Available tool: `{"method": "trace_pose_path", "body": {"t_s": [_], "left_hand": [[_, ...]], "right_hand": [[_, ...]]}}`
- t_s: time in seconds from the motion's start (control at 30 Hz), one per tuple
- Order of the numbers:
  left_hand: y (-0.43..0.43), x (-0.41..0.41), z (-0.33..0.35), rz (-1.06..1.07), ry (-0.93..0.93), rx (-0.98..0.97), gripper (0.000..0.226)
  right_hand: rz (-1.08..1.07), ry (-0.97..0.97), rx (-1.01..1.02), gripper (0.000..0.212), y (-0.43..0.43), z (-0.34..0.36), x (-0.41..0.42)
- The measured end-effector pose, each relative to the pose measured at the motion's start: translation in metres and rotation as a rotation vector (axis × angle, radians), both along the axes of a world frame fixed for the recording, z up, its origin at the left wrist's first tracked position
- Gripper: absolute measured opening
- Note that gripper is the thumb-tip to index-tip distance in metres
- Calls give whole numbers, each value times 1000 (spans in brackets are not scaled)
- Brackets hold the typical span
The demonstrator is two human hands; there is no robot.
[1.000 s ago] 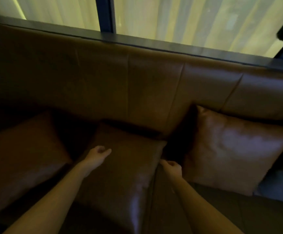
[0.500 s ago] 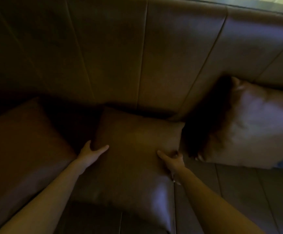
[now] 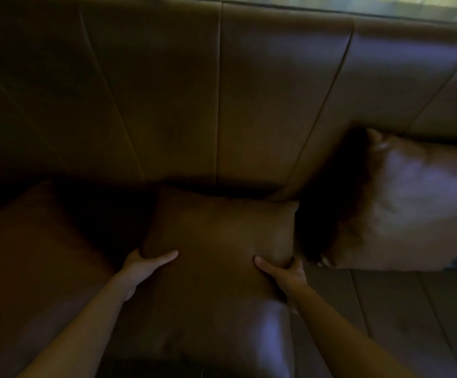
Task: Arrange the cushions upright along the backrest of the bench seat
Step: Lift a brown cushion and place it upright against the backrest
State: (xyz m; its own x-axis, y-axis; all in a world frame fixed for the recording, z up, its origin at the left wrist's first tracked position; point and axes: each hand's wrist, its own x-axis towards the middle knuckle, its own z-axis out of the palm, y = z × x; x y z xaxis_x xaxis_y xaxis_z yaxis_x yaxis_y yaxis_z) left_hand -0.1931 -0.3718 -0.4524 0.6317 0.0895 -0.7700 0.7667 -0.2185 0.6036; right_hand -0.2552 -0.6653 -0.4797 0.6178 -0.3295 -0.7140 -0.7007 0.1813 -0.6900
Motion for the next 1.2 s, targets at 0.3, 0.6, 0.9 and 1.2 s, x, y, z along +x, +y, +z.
{"method": "trace_pose_path", "body": {"t_s": [0.3,0.6,0.9,1.2], "left_hand": [[-39,3,59,4,-201,-59,135],[-82,38,61,46,-417,-55,116],[-98,56,40,-25,-335,-45,123],[-94,55,66,36,-257,-6,119]], "right_hand": [[3,-206,-57,140,-50,76,17],[67,-268,-75,118,-100,119,59],[74,-193,-142,109,-103,97,68],[48,-77,-228,101,-90,110,62]]}}
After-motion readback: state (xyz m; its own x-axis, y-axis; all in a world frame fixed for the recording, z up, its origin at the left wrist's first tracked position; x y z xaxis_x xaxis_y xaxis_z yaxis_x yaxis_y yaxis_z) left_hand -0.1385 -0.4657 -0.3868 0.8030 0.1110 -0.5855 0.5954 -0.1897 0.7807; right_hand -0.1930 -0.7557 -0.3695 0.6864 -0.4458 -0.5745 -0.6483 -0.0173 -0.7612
